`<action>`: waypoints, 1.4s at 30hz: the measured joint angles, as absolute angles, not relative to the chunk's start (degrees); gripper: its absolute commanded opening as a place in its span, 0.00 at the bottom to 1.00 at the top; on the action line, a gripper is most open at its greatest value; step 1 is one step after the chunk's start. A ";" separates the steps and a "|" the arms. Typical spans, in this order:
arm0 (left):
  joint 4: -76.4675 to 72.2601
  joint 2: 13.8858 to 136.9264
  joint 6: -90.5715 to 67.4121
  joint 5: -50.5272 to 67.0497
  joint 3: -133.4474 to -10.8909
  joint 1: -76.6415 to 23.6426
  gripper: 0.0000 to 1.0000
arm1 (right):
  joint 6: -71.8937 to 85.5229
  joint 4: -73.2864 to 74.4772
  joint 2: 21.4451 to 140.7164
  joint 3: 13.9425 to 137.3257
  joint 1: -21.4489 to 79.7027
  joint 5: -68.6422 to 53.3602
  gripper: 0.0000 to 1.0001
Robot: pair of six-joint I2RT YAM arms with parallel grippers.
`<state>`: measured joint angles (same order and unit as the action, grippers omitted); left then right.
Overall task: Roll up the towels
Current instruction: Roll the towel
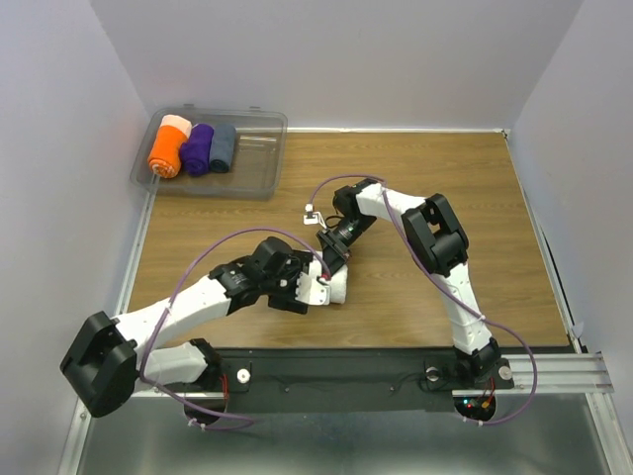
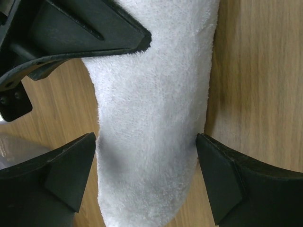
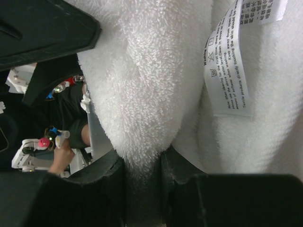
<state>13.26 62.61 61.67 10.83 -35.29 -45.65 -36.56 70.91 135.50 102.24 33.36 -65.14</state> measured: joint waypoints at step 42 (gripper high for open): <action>46.09 108.03 60.40 43.70 -76.16 -25.52 0.23 | -34.83 59.53 92.33 89.06 19.55 -44.69 1.00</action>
<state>46.09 108.03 60.40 43.70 -76.16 -25.52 -34.83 59.53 92.33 89.06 19.55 -44.69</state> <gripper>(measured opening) 0.589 0.995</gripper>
